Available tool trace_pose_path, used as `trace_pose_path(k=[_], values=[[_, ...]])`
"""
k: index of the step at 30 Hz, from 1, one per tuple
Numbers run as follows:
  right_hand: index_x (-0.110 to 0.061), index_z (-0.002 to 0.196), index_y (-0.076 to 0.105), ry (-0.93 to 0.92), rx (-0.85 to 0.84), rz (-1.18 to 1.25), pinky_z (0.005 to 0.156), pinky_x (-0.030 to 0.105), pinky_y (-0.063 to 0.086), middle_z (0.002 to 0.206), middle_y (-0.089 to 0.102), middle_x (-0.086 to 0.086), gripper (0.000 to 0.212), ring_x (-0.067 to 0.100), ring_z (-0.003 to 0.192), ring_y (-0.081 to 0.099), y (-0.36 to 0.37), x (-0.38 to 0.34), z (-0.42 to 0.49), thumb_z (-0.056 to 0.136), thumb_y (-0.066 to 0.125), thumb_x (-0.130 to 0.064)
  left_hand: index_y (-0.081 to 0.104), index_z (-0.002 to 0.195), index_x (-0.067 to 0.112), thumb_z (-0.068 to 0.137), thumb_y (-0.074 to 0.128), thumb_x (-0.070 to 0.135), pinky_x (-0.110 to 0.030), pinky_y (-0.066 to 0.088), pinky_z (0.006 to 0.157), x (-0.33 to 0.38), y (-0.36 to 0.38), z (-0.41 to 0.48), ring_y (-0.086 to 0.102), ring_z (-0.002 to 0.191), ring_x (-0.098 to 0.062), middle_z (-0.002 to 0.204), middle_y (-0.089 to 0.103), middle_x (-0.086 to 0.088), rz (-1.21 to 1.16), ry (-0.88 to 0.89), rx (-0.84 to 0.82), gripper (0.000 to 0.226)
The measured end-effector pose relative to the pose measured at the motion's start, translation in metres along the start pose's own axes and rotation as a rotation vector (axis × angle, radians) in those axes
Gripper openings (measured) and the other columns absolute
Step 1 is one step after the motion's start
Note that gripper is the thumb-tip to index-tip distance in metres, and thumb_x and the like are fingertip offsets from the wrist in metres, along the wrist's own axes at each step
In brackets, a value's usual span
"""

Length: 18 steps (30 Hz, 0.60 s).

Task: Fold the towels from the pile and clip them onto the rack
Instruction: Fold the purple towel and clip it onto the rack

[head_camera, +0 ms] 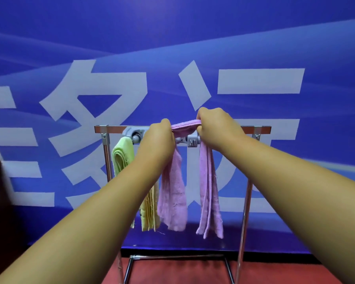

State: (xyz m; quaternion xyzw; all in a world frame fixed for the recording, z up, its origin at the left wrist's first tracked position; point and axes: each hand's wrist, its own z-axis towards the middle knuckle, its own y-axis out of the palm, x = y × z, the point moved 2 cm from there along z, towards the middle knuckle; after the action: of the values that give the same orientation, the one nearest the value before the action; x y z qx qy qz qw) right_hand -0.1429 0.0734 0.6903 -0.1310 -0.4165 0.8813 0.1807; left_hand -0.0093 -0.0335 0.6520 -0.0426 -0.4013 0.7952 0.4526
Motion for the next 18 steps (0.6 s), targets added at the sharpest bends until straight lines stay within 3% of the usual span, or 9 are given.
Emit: trace_pose_path(k=[4,11,13,18], values=[[-0.011,0.099,0.052,-0.029,-0.043,-0.095,0.049,0.032,0.029,0.083,0.055,0.008,0.005,0.02,0.062,0.045,0.019,-0.003,-0.001,0.101,0.054,-0.007,0.041,0.095,0.009,0.097,0.055,-0.003,-0.039,0.036,0.061,-0.005,0.001,0.013,0.044,0.065,-0.027,0.071,0.036,-0.005,0.114,-0.044,-0.052,0.019],[-0.01,0.095,0.044,0.01,-0.016,0.036,0.05,0.034,0.028,0.074,0.043,0.005,0.012,0.02,0.06,0.04,0.04,-0.026,0.012,0.1,0.054,-0.005,0.04,0.096,0.009,0.093,0.058,-0.01,-0.036,0.038,0.06,-0.018,0.008,0.029,0.05,0.074,-0.03,0.084,0.047,-0.009,0.178,-0.172,-0.054,0.026],[-0.01,0.096,0.044,0.016,-0.008,0.068,0.053,0.035,0.032,0.074,0.044,0.005,0.011,0.022,0.062,0.043,0.044,-0.032,0.018,0.1,0.054,-0.005,0.042,0.099,0.01,0.093,0.06,-0.007,-0.034,0.032,0.056,-0.021,0.007,0.035,0.05,0.073,-0.029,0.084,0.048,-0.008,0.202,-0.181,-0.044,0.026],[-0.011,0.094,0.042,0.038,-0.002,0.113,0.053,0.034,0.03,0.075,0.043,0.005,0.013,0.022,0.062,0.041,0.053,-0.037,0.026,0.101,0.053,-0.007,0.044,0.103,0.013,0.094,0.07,0.006,-0.037,0.038,0.063,-0.028,0.012,0.046,0.05,0.071,-0.027,0.087,0.052,-0.007,0.224,-0.222,-0.085,0.028]])
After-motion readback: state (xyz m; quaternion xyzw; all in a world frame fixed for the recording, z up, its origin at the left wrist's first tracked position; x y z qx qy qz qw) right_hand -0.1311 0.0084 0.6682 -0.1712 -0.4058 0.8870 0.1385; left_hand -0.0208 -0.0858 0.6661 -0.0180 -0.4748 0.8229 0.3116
